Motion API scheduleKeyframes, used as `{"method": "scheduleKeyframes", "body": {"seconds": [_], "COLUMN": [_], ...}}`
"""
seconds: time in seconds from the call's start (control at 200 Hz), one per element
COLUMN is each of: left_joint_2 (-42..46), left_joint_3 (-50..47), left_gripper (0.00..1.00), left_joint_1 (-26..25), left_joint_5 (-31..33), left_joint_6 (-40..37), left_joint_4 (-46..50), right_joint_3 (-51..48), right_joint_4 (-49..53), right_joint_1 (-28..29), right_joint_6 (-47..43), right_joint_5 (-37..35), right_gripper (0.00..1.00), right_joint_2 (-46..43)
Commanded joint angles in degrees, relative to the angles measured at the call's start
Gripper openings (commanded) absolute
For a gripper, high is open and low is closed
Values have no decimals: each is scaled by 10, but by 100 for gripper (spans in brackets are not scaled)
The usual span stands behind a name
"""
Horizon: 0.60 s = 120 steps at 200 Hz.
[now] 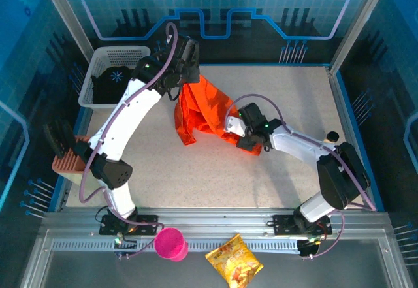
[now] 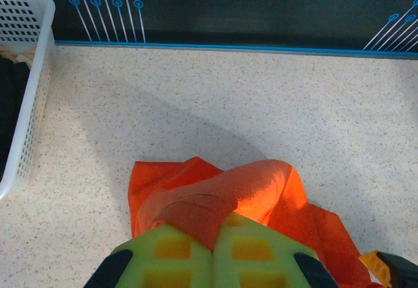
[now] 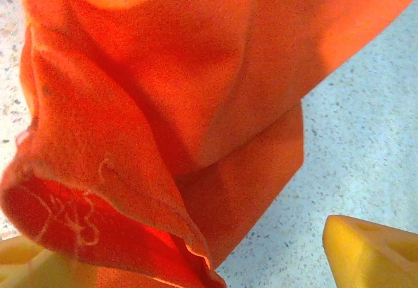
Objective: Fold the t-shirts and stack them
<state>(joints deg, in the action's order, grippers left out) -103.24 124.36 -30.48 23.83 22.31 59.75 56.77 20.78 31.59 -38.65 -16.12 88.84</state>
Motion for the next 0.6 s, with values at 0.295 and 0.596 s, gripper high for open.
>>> {"method": "scheduleKeyframes", "body": {"seconds": [0.295,0.596], "left_joint_2": [8,28], "left_joint_3": [12,1], "left_gripper": [0,0], "left_joint_1": [6,5], "left_joint_5": [-19,-3], "left_joint_6": [-7,-11], "left_joint_4": [7,12], "right_joint_3": [34,55], "right_joint_4": [22,12], "right_joint_1": [-25,-33], "right_joint_6": [-40,4], "right_joint_5": [120,52], "right_gripper": [67,0], "right_joint_2": [82,-3]}}
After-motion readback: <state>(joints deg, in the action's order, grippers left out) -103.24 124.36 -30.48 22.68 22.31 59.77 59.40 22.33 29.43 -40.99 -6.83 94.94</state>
